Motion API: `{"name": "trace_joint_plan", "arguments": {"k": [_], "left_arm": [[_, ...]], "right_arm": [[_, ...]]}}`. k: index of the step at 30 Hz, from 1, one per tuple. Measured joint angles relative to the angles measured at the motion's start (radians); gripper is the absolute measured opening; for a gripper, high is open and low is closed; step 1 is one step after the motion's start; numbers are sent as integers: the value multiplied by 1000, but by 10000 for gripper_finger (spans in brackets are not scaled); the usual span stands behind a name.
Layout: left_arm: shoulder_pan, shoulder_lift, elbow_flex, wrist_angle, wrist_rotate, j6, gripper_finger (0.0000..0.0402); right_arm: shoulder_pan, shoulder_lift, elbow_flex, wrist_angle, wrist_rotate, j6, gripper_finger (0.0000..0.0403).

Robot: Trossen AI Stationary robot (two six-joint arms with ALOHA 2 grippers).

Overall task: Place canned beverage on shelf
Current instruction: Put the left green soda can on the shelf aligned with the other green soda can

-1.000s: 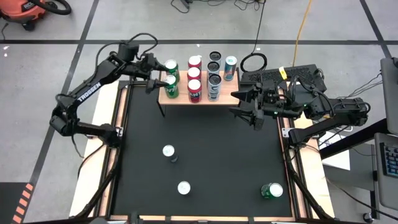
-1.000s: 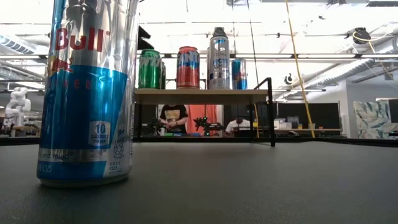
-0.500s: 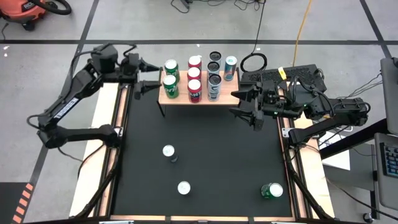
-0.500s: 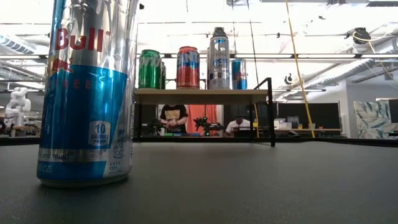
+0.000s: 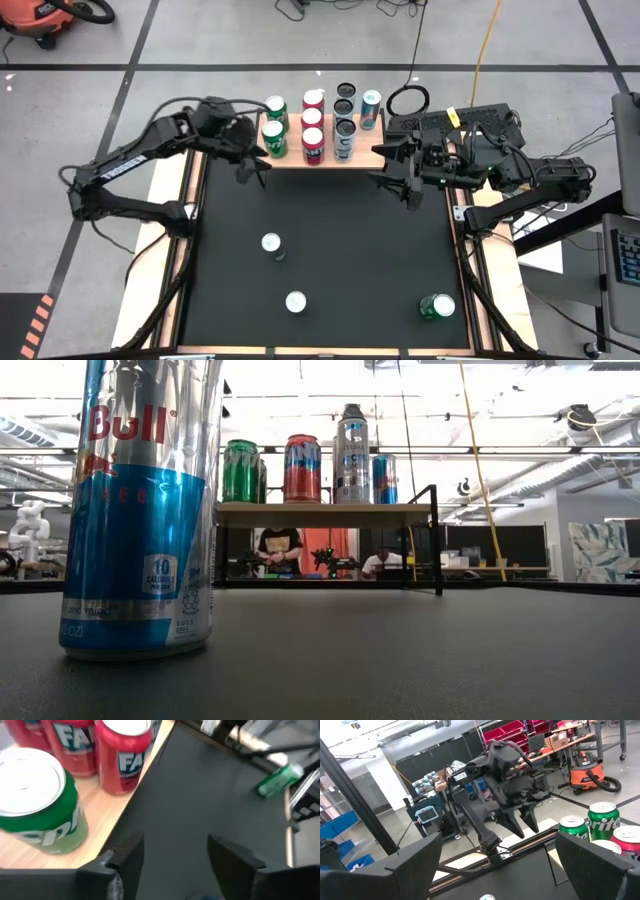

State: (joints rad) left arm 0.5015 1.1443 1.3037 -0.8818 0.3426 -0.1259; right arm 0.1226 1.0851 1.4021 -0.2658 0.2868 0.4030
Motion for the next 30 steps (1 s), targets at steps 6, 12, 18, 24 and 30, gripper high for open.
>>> {"name": "trace_joint_plan", "arguments": {"k": [6,12,18,24,30], "left_arm": [[0,92,0,-12,-64,83,160],[-1,138,-1,-39,-188,123,103],[-20,138,-1,2,-275,173,56],[-17,152,-47,44,-276,188,34],[-18,150,-95,76,-302,184,33]], "right_arm": [[0,0,0,0,0,-4,368],[0,0,0,-1,0,-4,368],[0,0,0,-1,0,-20,368],[-7,0,0,-1,0,-51,368],[-24,0,0,-1,0,-51,368]]}}
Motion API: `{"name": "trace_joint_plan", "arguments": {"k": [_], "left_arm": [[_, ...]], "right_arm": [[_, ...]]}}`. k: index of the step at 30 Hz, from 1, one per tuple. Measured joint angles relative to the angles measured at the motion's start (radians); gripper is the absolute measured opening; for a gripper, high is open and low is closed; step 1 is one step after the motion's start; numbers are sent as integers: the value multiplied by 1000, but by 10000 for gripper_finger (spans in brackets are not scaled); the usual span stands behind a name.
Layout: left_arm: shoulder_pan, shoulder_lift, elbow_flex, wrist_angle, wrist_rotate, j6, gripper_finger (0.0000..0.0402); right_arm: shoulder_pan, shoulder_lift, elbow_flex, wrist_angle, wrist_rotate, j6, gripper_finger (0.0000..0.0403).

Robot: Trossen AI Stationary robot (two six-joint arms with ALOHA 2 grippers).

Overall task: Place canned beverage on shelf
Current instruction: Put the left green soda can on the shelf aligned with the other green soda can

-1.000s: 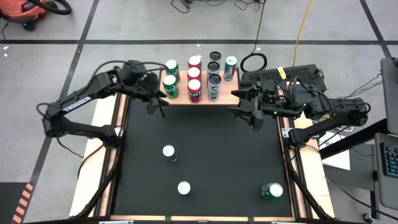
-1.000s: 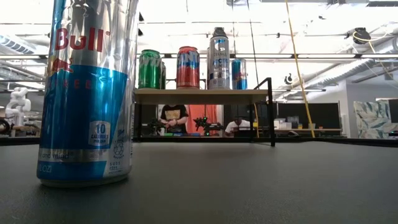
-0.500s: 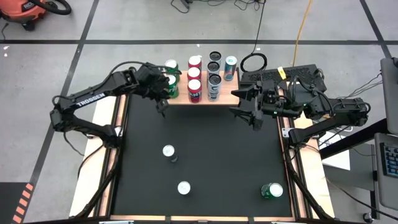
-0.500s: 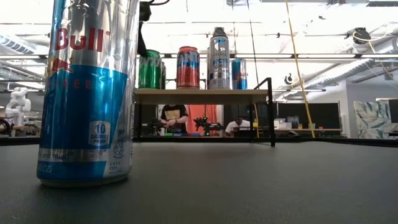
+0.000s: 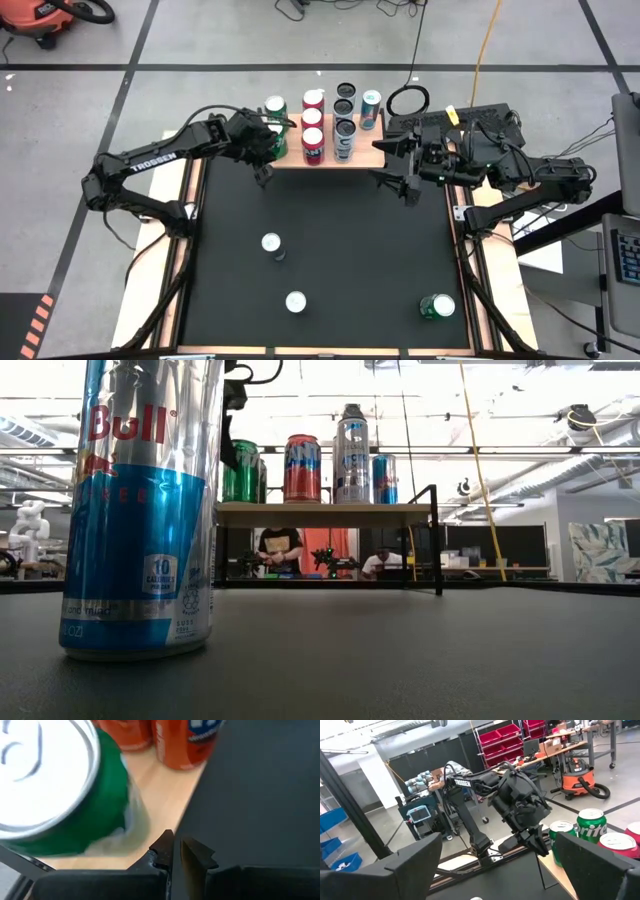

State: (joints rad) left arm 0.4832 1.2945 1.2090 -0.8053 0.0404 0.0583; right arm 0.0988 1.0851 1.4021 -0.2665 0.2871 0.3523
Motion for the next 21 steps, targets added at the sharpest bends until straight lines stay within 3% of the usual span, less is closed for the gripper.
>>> {"name": "trace_joint_plan", "arguments": {"k": [8,15,21], "left_arm": [[-1,0,-24,100,-48,0,33],[-1,0,-25,102,-124,2,33],[1,0,-25,121,-128,5,33]], "right_arm": [[-2,0,0,0,0,-1,368],[-2,0,0,0,0,-2,368],[-2,0,0,0,0,-2,368]]}}
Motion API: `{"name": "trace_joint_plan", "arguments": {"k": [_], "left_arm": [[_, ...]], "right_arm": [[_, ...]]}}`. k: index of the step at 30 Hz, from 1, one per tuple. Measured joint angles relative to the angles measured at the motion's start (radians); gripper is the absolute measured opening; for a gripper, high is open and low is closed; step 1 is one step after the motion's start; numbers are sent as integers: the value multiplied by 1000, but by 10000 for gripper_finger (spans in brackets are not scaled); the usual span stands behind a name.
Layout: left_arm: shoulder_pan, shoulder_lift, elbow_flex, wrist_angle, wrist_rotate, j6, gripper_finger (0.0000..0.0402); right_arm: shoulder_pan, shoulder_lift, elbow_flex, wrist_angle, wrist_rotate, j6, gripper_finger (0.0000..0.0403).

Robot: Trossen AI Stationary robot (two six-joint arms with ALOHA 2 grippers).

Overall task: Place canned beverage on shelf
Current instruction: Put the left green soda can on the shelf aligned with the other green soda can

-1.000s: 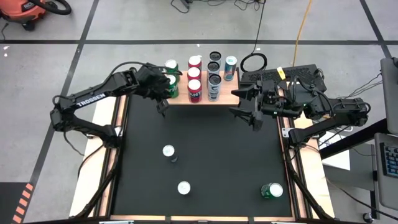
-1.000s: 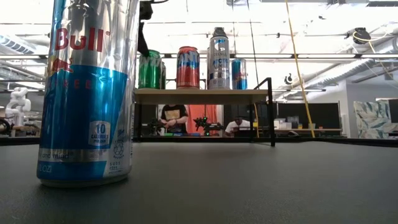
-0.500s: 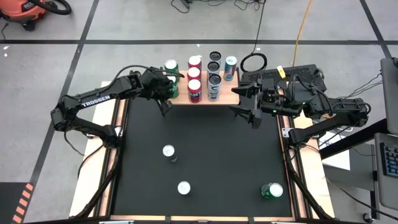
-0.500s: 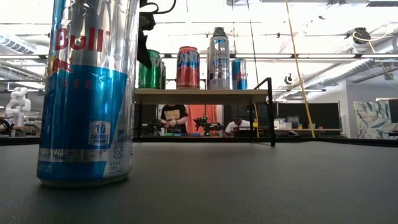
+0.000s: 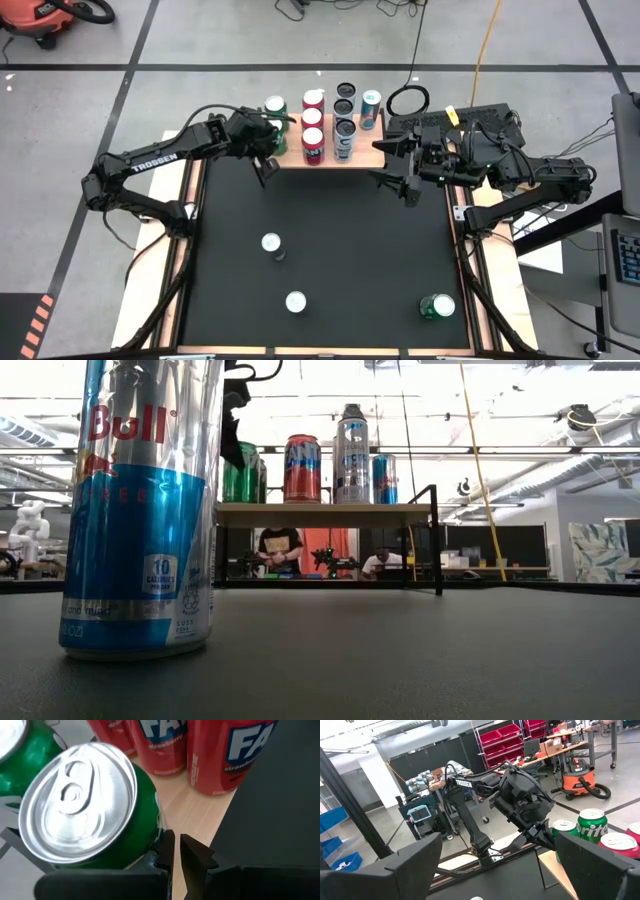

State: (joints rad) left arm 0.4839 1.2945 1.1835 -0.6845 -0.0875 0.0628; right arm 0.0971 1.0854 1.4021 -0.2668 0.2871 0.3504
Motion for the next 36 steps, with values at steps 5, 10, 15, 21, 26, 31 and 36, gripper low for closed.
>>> {"name": "trace_joint_plan", "arguments": {"k": [5,10,15,21,26,31,36], "left_arm": [[0,0,0,4,-12,27,33],[1,0,0,8,-21,28,33],[-6,-26,0,-54,34,-40,33],[-3,-41,0,-144,-21,-45,33],[39,-32,0,-115,-22,31,33],[79,-32,0,-90,-22,31,33],[93,-32,0,-61,11,32,33]], "right_arm": [[0,0,0,0,0,0,368],[0,0,0,0,0,1,368],[0,0,0,0,0,5,368],[0,0,0,0,0,20,368],[0,0,0,0,0,3,368],[0,0,0,0,0,1,368],[0,0,0,0,0,3,368]]}}
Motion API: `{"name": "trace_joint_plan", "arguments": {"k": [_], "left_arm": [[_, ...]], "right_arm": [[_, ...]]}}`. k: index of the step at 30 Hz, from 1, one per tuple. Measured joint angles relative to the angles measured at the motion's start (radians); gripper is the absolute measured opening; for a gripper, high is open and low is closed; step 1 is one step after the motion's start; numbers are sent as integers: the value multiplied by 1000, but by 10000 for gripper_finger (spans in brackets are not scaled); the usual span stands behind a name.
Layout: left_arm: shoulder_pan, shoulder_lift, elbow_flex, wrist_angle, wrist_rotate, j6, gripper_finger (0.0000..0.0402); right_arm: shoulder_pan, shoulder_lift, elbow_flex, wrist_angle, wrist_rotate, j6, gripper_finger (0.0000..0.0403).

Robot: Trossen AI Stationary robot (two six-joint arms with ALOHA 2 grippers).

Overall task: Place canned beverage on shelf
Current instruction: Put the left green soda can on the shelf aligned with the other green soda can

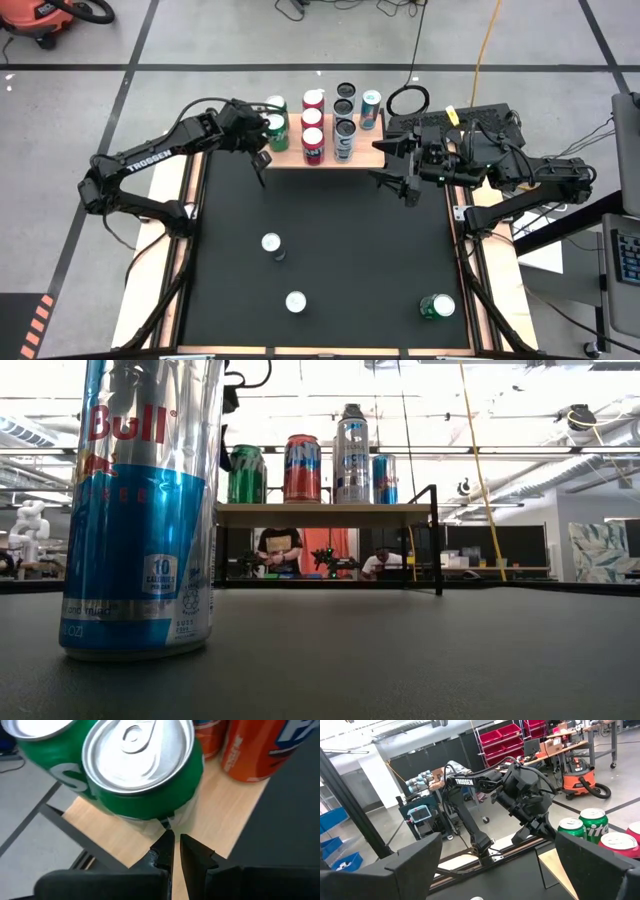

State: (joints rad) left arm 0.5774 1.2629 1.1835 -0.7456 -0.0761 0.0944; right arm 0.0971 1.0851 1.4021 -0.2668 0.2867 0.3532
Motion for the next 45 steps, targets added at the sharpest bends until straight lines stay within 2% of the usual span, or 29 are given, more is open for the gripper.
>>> {"name": "trace_joint_plan", "arguments": {"k": [10,15,22,27,36,40,45], "left_arm": [[-5,0,0,-62,18,-17,33],[-34,-56,0,-128,20,-135,33],[-177,-185,30,-72,49,-290,33],[-327,-201,61,-73,49,-388,33],[-585,-156,65,-101,-114,-607,33],[-646,-115,65,-118,-183,-687,33],[-664,-64,65,-120,-241,-701,33]], "right_arm": [[0,0,0,0,0,-1,368],[0,0,0,-2,0,0,368],[0,0,0,-57,0,1,368],[0,0,0,-80,-22,6,368],[0,-40,1,-213,-132,106,368],[1,-69,1,-288,-166,129,368],[1,-97,1,-370,-187,131,368]]}}
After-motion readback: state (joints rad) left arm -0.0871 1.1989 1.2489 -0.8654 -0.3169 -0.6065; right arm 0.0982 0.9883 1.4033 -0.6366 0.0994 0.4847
